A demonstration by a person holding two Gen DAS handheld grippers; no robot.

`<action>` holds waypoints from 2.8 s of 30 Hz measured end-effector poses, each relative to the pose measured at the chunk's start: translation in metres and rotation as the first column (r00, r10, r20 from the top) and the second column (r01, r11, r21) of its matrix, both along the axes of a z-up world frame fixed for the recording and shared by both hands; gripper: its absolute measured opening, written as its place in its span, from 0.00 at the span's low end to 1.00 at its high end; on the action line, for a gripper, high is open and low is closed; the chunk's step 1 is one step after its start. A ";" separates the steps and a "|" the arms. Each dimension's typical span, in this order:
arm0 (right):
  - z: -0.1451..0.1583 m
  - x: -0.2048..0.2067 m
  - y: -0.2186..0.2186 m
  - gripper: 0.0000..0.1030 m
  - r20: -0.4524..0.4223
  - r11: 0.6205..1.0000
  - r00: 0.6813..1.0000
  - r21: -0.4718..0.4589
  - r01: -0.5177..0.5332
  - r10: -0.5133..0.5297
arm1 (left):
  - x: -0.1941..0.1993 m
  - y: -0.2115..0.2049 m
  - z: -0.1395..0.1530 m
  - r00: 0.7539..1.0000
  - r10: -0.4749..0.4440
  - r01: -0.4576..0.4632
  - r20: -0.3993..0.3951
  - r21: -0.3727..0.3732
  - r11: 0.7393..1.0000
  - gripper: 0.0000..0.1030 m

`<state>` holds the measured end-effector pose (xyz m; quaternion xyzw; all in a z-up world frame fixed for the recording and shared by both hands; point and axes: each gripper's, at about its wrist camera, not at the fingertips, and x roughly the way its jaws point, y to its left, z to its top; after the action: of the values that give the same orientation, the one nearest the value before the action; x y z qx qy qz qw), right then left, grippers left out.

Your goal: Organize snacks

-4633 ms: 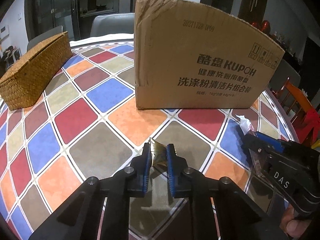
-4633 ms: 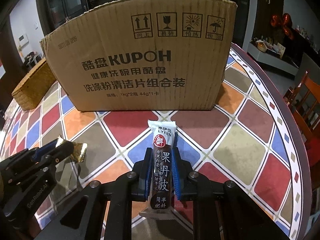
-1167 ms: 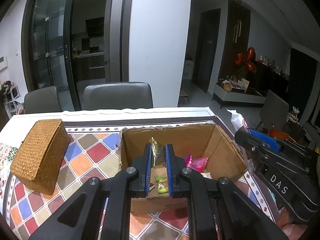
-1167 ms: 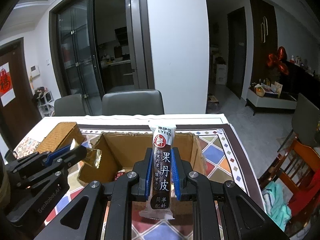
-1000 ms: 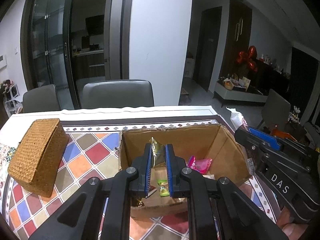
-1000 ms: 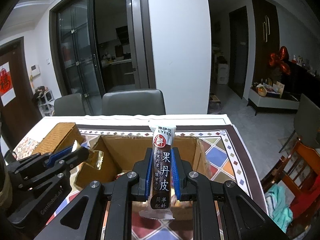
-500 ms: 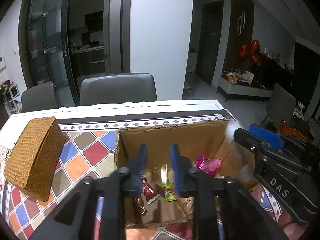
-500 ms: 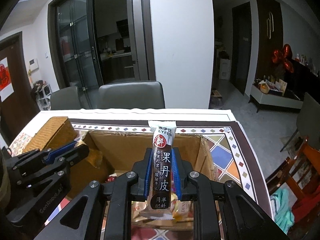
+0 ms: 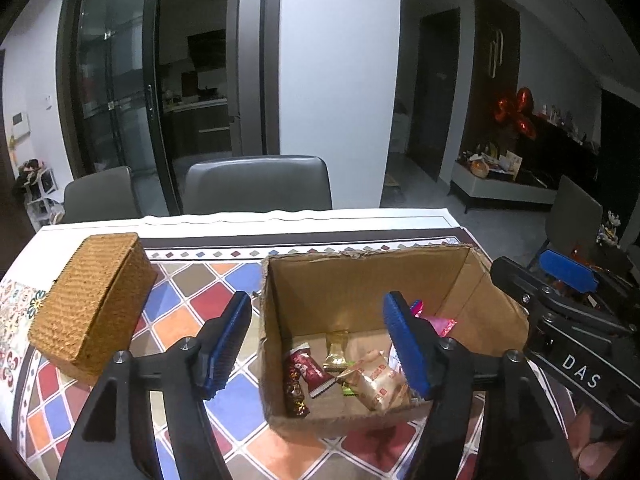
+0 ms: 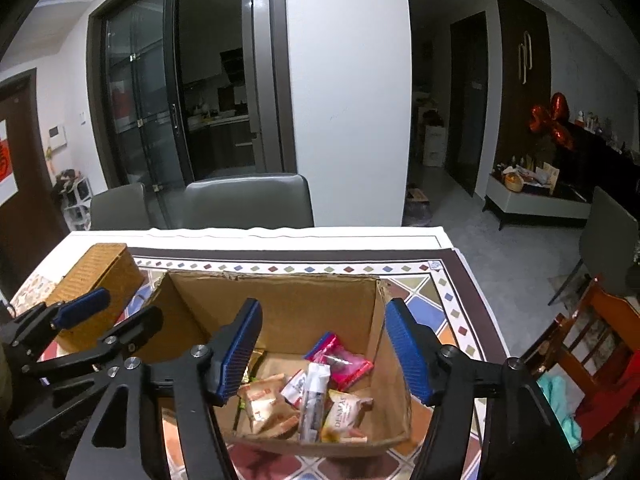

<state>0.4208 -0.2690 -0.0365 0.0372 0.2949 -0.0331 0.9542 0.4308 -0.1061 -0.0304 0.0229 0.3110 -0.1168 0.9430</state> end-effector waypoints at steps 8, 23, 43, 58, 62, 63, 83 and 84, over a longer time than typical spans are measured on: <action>0.019 -0.031 0.004 0.69 0.038 1.000 0.999 -0.011 0.012 -0.012 | -0.029 0.007 0.020 0.999 0.011 -0.011 0.035 0.002 1.000 0.71; 0.050 -0.094 0.017 0.76 0.102 0.999 0.995 -0.023 0.026 -0.023 | -0.088 0.029 0.046 0.993 0.044 -0.044 0.107 -0.003 0.999 0.90; 0.054 -0.170 0.025 0.81 0.141 0.997 0.989 -0.046 0.055 -0.048 | -0.154 0.046 0.044 0.988 0.072 -0.072 0.135 0.000 0.997 1.00; 0.036 -0.225 0.033 0.81 0.139 0.996 0.988 -0.054 0.072 -0.064 | -0.215 0.060 0.025 0.989 0.079 -0.079 0.129 -0.004 0.997 1.00; 0.030 -0.241 0.035 0.81 0.136 0.996 0.988 -0.050 0.076 -0.069 | -0.230 0.063 0.021 0.988 0.075 -0.075 0.133 -0.003 0.997 1.00; 0.027 -0.246 0.036 0.81 0.134 0.996 0.988 -0.050 0.077 -0.070 | -0.234 0.063 0.019 0.988 0.074 -0.074 0.133 -0.004 0.997 1.00; -0.002 -0.307 0.046 0.81 0.094 0.995 0.991 -0.042 0.095 -0.090 | -0.297 0.077 -0.003 0.989 0.083 -0.085 0.124 0.005 0.996 1.00; -0.003 -0.308 0.045 0.81 0.092 0.995 0.992 -0.038 0.095 -0.092 | -0.298 0.077 -0.003 0.989 0.082 -0.083 0.124 0.007 0.996 1.00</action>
<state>0.1125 -0.2235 -0.0398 0.0321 0.2487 -0.0824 0.9645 0.1326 -0.0291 -0.0332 0.0230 0.2535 -0.0741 0.9642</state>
